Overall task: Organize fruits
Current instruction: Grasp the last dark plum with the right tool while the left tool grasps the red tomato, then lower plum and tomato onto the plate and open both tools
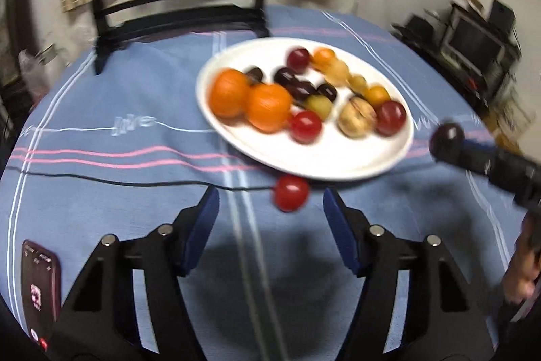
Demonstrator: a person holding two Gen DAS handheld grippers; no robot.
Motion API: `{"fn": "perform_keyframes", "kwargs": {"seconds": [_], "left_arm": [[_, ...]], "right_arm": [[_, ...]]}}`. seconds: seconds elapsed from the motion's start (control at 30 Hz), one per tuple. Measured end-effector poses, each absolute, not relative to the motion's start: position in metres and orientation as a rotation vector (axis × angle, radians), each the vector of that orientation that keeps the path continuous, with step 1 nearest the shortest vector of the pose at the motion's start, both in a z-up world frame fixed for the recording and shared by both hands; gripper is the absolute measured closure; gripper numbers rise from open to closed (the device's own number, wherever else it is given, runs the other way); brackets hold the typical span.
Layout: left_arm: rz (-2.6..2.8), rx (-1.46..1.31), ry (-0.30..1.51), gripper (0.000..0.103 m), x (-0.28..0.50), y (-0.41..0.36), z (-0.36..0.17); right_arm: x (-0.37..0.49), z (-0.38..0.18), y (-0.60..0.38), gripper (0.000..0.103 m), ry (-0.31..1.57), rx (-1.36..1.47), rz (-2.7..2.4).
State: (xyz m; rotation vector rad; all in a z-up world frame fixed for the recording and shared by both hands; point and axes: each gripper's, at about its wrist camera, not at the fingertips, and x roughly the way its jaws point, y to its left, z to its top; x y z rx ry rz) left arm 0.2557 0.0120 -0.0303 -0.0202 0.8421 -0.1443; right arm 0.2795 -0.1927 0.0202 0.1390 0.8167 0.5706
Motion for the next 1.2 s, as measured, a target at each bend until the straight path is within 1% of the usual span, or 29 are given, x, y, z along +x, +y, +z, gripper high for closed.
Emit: {"fn": "perform_keyframes", "kwargs": {"seconds": [0.1, 0.23, 0.4, 0.47, 0.67, 0.9, 1.1, 1.2], "left_arm": [[-0.168, 0.028, 0.86, 0.037, 0.26, -0.004, -0.04], [-0.182, 0.047, 0.902, 0.048, 0.272, -0.014, -0.052], [-0.178, 0.025, 0.925, 0.057, 0.283, -0.012, -0.059], [-0.168, 0.019, 0.934, 0.063, 0.285, -0.01, -0.062], [-0.145, 0.008, 0.933, 0.073, 0.287, -0.007, -0.063], [-0.137, -0.011, 0.935, 0.074, 0.281, -0.006, -0.061], [-0.139, -0.041, 0.93, 0.074, 0.256, -0.008, -0.058], [-0.144, -0.057, 0.895, 0.074, 0.237, -0.008, -0.051]], "right_arm": [[0.278, 0.019, -0.19, 0.075, 0.818, 0.13, 0.569], [0.277, 0.019, -0.187, 0.075, 0.816, 0.113, 0.572], [0.275, 0.019, -0.189, 0.075, 0.822, 0.112, 0.575], [0.274, 0.02, -0.189, 0.075, 0.819, 0.113, 0.572], [0.274, 0.019, -0.187, 0.075, 0.817, 0.1, 0.561], [0.275, 0.017, -0.186, 0.075, 0.823, 0.091, 0.554], [0.278, 0.011, -0.185, 0.075, 0.837, 0.084, 0.541], [0.277, 0.011, -0.184, 0.075, 0.832, 0.081, 0.548]]}}
